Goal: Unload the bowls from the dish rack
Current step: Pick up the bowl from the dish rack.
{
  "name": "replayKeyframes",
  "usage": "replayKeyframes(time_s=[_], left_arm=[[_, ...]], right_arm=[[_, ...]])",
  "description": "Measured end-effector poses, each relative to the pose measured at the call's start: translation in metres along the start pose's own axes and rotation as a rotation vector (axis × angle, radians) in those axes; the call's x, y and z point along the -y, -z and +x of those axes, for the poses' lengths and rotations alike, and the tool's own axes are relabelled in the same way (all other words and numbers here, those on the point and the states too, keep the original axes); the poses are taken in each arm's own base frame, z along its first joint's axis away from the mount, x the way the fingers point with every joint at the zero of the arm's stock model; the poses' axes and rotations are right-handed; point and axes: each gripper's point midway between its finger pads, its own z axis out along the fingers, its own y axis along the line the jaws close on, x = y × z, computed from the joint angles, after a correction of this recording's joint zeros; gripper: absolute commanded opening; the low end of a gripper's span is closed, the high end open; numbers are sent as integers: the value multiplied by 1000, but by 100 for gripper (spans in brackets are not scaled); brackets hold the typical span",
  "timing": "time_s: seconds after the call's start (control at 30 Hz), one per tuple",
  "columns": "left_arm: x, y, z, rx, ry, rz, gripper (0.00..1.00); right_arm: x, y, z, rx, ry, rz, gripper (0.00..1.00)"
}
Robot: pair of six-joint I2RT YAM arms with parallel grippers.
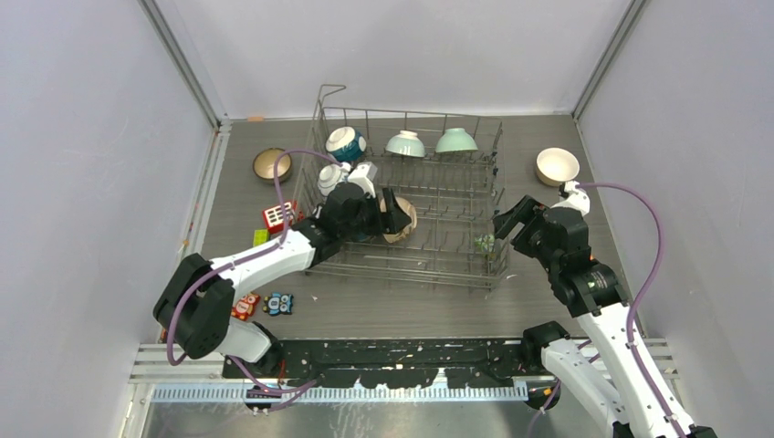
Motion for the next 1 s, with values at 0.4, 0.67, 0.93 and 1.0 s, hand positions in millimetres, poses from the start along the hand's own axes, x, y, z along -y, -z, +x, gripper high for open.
replayKeyframes(time_s=[0.4, 0.67, 0.93, 1.0], left_arm=[[-3, -4, -10, -7, 70, 55, 52], [-4, -8, -11, -9, 114, 79, 42], [-1, -14, -13, -9, 144, 123, 36], [1, -14, -12, -18, 149, 132, 30]], right_arm=[[7, 2, 4, -6, 3, 24, 81], [11, 3, 8, -17, 7, 36, 81], [12, 3, 9, -18, 7, 38, 81], [12, 3, 9, -19, 7, 39, 82]])
